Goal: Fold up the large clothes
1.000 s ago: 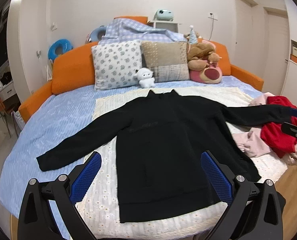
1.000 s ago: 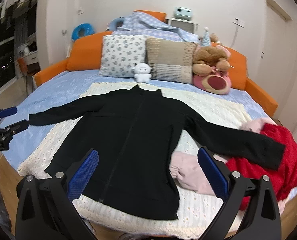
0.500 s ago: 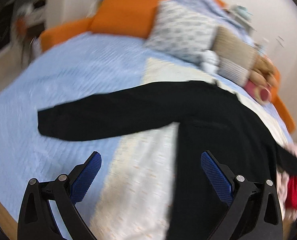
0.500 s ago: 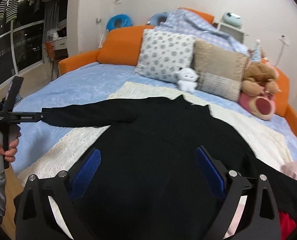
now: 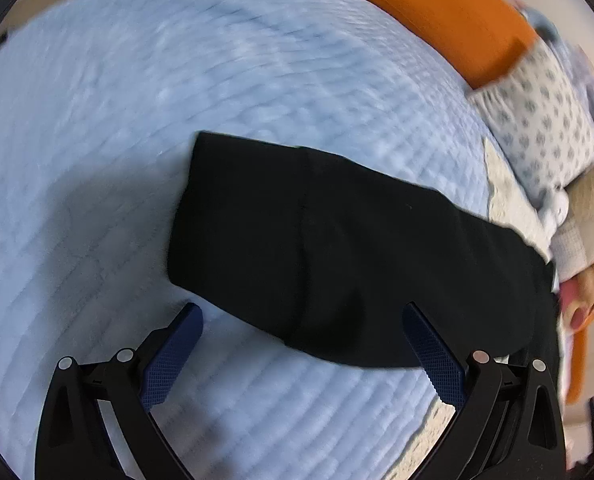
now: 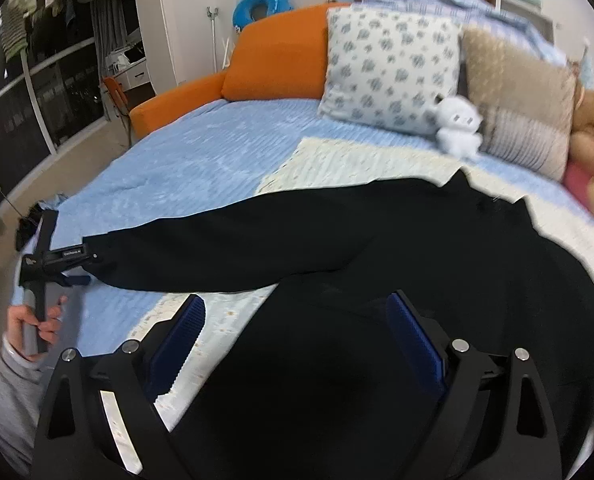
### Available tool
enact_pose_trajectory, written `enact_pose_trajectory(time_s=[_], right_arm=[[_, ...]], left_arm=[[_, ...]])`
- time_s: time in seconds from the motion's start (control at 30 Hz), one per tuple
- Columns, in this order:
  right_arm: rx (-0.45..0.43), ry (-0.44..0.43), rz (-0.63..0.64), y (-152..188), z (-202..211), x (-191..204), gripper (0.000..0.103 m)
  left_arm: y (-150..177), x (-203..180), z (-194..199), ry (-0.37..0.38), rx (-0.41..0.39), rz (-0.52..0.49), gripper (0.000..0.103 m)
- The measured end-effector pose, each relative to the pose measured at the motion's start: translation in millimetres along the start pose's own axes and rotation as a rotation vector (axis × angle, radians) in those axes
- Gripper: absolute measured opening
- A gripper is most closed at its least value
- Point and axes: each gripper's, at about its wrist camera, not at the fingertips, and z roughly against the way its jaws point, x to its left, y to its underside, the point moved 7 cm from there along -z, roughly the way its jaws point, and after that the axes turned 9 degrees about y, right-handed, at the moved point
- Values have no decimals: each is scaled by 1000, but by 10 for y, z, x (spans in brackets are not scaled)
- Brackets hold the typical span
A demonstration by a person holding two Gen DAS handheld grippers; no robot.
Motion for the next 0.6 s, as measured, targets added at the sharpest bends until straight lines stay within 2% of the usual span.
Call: enact_pose_trajectory(time_s=[0.03, 0.23, 0.33, 0.37, 0.43, 0.5, 0.57, 0.6], right_arm=[[4, -7, -3, 23, -41, 20, 91], [55, -34, -8, 260, -259, 28, 91], [69, -20, -6, 403, -285, -66, 91], [73, -16, -7, 447, -275, -95, 91], [81, -16, -14, 571, -231, -174, 91], [82, -9, -22, 694, -161, -241, 91], [80, -11, -36, 843, -49, -318, 91], [80, -12, -40, 905, 3, -338, 91]], left_arm=[[-27, 28, 7, 28, -19, 4, 101], [-17, 38, -28, 9, -2, -5, 101], [-41, 10, 14, 36, -32, 25, 101], [-61, 34, 76, 43, -67, 48, 101], [-96, 60, 102, 25, -98, 84, 101], [-125, 57, 45, -23, -81, 86, 98], [-160, 12, 11, -130, -81, 55, 79], [-179, 1, 18, -238, -77, 35, 60]])
